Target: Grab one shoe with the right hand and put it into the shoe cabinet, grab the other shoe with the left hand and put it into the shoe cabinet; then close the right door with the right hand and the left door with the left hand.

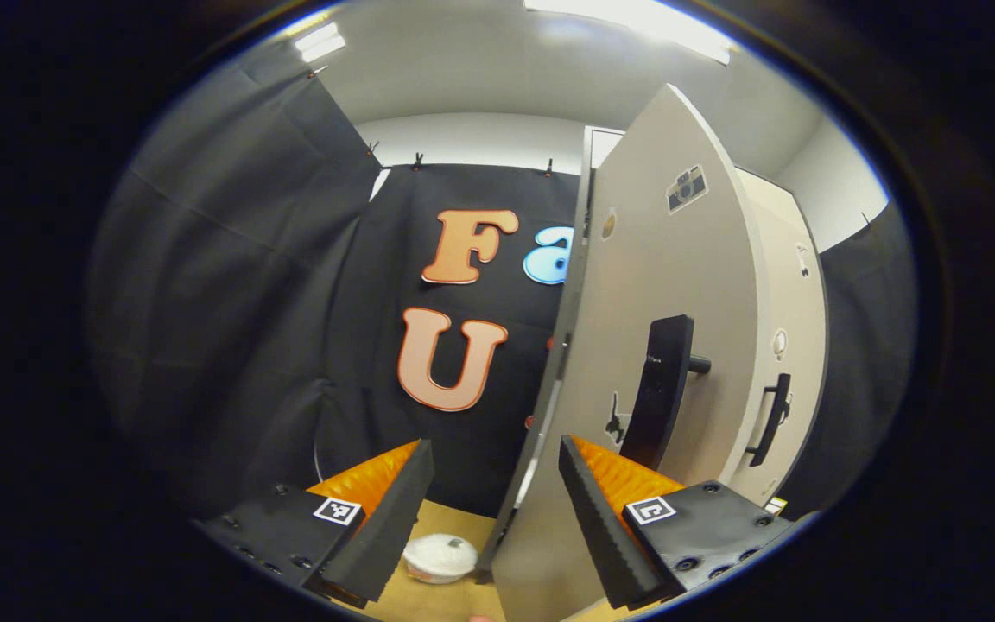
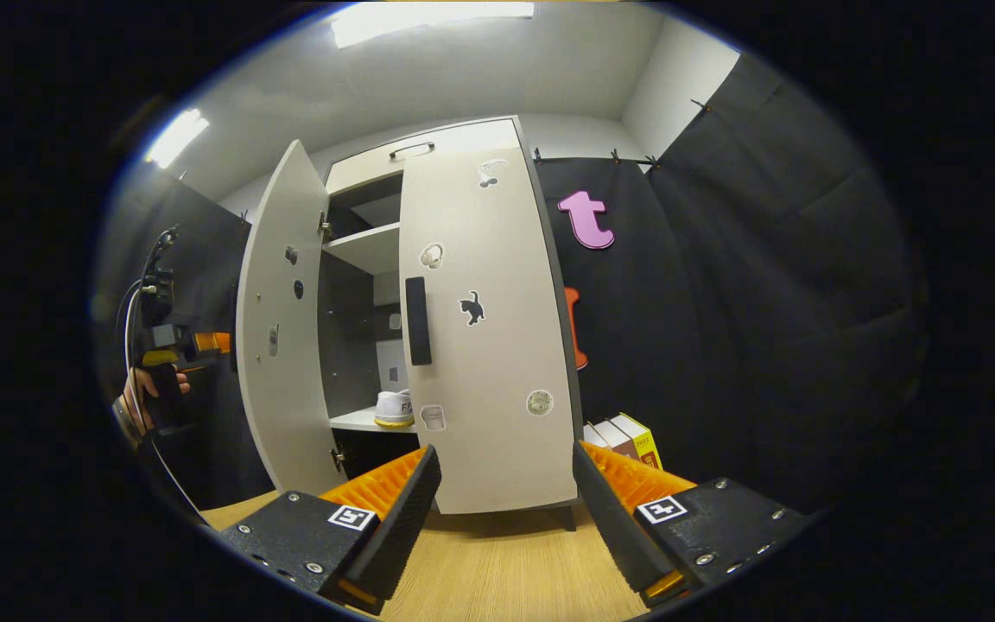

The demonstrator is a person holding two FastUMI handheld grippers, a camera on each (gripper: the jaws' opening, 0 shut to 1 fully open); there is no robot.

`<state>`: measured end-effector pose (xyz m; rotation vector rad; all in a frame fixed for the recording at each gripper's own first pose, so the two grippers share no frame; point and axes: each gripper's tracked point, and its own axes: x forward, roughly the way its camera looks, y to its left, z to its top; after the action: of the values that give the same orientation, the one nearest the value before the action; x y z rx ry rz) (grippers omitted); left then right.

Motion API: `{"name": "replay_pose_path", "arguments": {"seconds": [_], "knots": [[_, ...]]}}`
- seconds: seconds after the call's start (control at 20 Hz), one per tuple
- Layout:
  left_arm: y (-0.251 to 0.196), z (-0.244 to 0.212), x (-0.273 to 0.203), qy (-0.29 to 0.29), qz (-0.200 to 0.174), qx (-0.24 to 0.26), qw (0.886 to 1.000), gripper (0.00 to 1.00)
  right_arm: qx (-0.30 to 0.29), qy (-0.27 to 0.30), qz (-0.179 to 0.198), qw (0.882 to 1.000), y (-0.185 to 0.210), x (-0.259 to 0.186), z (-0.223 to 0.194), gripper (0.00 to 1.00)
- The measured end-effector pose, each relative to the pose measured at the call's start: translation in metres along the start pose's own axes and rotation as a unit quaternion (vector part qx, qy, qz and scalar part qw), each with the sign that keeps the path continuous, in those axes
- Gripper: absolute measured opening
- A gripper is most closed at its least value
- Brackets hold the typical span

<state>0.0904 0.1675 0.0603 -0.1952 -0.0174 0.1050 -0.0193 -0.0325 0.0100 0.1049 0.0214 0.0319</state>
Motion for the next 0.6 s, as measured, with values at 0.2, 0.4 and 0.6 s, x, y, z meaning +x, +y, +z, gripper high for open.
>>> {"name": "replay_pose_path", "arguments": {"seconds": [0.2,0.4,0.6], "knots": [[-0.034,-0.004,0.008,-0.009,-0.024,-0.005,1.0,0.99,-0.001,-0.001,-0.015,1.0,-0.013,-0.006,0.002,0.94],[-0.067,-0.015,0.018,0.004,-0.072,-0.005,0.997,0.93,-0.004,-0.003,-0.028,1.0,-0.023,-0.008,0.004,0.94],[-0.062,-0.016,0.017,0.004,-0.062,0.003,0.998,0.96,-0.002,-0.009,-0.035,0.999,-0.028,-0.01,0.008,0.94]]}}
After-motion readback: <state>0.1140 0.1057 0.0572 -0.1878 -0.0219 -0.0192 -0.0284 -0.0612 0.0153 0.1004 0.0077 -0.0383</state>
